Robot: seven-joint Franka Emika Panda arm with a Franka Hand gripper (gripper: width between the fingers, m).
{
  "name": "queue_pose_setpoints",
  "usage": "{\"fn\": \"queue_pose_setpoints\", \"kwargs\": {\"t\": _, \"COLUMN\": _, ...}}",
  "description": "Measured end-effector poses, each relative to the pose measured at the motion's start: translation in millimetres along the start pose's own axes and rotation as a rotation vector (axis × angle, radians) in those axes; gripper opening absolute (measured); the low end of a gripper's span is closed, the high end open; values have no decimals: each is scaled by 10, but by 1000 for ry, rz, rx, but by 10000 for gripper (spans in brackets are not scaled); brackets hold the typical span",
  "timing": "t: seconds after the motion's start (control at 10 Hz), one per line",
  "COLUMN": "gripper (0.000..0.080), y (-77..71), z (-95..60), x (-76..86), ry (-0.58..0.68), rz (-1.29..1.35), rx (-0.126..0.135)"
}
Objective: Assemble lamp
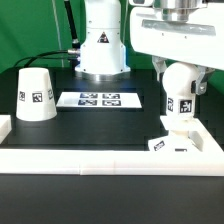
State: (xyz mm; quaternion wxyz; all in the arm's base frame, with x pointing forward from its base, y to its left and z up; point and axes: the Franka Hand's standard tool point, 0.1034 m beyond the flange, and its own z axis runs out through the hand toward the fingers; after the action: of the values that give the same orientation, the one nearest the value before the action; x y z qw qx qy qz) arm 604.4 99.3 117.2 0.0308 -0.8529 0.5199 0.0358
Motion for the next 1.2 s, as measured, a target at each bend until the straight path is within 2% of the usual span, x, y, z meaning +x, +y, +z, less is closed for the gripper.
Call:
{"fn": "queue_pose_setpoints", "kwargs": {"t": 0.4, "gripper": 579, "y": -4, "z": 9, "x": -6, "ry": -10, "rz": 87, "rx": 5}}
{"fn": "queue_pose_setpoints", "kwargs": {"t": 0.5, "gripper": 671, "y": -6, "z": 10, "x": -11, "ry": -11, "rz": 77, "rx": 5}}
{"fn": "queue_pose_setpoints", "kwargs": {"t": 0.8, "gripper": 693, "y": -10, "z": 15, "x": -23, "ry": -9, "rz": -172, "rx": 7}}
{"fn": "queue_pose_setpoints", "kwargs": {"t": 1.2, "gripper": 699, "y": -29, "z": 20, "x": -79, "ry": -9, "rz": -631, "rx": 10}}
